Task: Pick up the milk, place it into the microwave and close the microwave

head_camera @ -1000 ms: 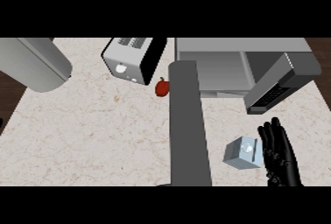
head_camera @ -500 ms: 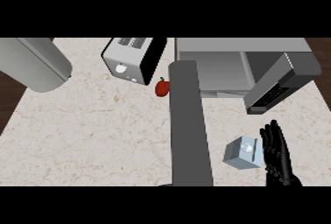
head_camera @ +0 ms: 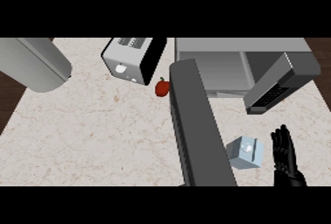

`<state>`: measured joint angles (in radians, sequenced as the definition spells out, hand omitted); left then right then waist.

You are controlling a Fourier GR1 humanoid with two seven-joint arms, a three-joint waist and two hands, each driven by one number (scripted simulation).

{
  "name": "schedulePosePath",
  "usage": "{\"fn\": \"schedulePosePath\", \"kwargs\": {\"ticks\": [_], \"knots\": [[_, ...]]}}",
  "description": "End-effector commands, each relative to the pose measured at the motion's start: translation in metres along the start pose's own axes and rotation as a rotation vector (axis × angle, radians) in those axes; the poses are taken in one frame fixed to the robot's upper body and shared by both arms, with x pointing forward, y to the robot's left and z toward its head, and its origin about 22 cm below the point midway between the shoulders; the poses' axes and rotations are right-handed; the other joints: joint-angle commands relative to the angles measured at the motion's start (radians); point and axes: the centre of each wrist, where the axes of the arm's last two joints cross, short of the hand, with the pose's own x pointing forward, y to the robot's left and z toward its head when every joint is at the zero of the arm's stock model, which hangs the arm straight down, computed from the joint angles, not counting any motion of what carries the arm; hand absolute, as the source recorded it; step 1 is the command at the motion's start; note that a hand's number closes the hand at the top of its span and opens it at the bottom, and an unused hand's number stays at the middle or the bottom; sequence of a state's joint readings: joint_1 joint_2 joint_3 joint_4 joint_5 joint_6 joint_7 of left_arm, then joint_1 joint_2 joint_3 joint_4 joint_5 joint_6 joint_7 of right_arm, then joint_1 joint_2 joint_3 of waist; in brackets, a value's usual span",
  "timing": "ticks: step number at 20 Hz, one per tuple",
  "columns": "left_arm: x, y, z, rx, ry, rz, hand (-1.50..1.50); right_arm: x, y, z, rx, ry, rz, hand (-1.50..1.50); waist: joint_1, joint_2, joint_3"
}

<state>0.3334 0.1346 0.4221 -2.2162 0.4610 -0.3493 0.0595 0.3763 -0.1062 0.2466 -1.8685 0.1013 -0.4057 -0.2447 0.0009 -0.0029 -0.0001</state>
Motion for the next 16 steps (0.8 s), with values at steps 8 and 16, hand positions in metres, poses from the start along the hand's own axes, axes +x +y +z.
{"fn": "schedulePosePath", "kwargs": {"ticks": [8,16], "knots": [[0.005,0.008,0.003,0.0,-0.015,-0.004,-1.5,-0.083,0.0,0.014,0.01,0.03,-0.006,-1.5,0.003,0.002,0.001],[0.001,0.013,0.005,-0.004,-0.008,-0.005,-1.5,-0.112,-0.002,0.008,0.044,0.038,0.032,-1.5,0.003,0.002,0.0]]}}
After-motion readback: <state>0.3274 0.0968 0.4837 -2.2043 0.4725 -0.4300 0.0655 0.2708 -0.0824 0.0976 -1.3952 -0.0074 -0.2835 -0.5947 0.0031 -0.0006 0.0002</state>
